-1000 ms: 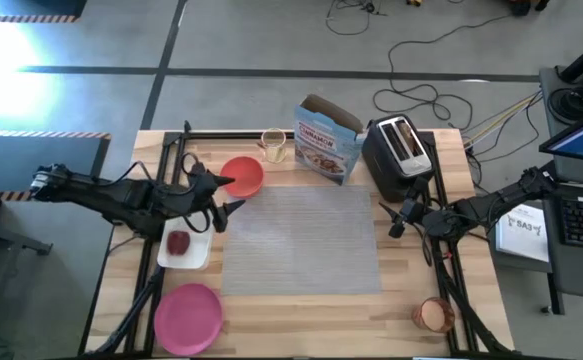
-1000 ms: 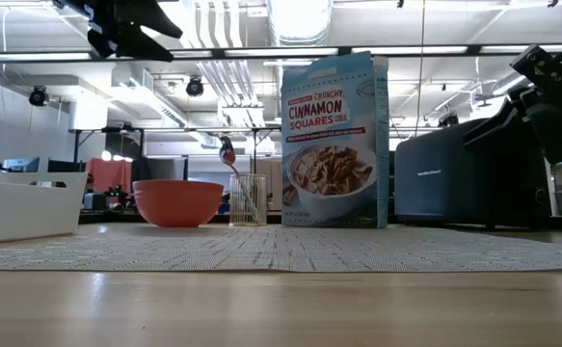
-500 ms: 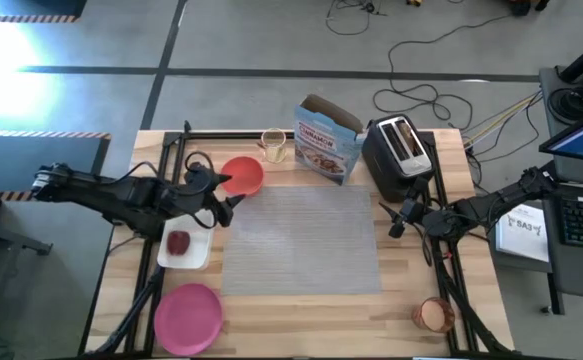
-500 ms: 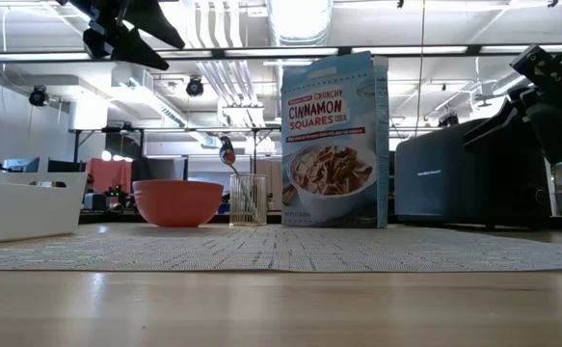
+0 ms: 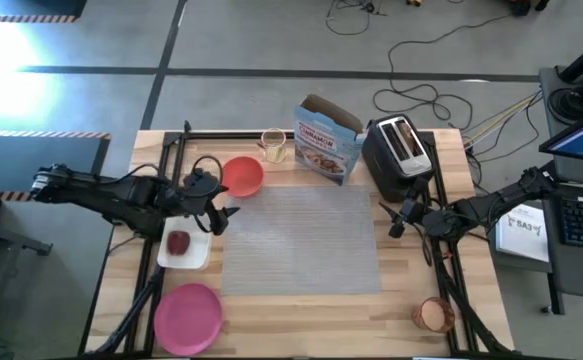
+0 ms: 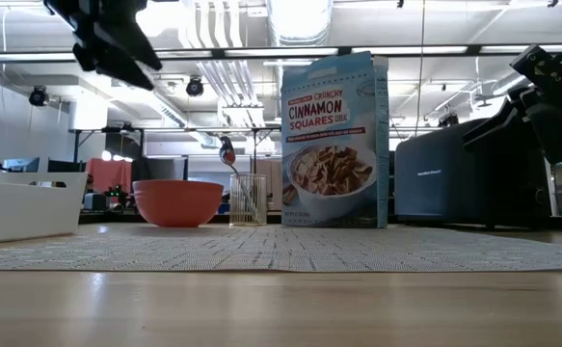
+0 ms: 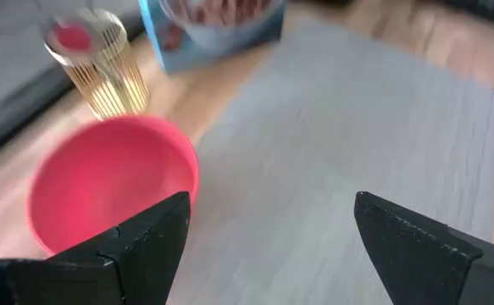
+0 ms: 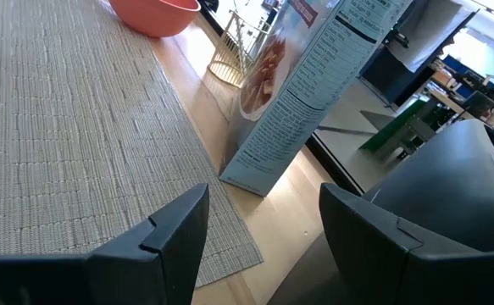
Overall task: Arrange a breakfast setting
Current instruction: Put the orange bowl on the grey table mat
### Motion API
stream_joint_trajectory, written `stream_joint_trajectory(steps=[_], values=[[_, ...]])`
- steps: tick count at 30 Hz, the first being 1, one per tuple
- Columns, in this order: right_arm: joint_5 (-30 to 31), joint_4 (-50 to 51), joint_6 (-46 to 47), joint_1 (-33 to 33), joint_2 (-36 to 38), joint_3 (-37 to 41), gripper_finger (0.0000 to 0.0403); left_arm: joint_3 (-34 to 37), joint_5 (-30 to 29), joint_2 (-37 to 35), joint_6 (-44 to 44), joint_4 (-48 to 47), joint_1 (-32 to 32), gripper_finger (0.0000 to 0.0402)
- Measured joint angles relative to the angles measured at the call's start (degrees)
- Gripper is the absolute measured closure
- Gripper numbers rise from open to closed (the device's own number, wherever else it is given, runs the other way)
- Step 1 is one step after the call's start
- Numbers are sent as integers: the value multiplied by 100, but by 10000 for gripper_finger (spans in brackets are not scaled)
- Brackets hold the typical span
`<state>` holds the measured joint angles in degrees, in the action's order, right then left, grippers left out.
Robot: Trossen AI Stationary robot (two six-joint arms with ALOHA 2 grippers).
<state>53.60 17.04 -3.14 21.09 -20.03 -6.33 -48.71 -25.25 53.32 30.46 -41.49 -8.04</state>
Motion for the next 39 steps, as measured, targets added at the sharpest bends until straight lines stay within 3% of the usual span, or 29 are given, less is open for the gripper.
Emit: stream_joint_trajectory(steps=[9, 16, 20, 26, 30, 39], values=[[0, 0, -1, -1, 0, 2, 188, 0, 1542, 354, -893, -107, 1070, 86], [0, 2, 0, 1, 0, 0, 188, 0, 2450, 980, -2707, -102, 1784, 86], [0, 0, 0, 0, 1, 2, 188, 0, 2433, 1292, -3420, -98, 1808, 86], [0, 1, 0, 1, 0, 1, 188, 0, 1905, 1656, -3868, -71, 1821, 86], [0, 2, 0, 1, 0, 0, 188, 0, 1547, 1904, -3923, -4, 1931, 86], [0, 1, -1, 0, 1, 2, 188, 0, 1593, 2469, -3748, 314, 2417, 86]])
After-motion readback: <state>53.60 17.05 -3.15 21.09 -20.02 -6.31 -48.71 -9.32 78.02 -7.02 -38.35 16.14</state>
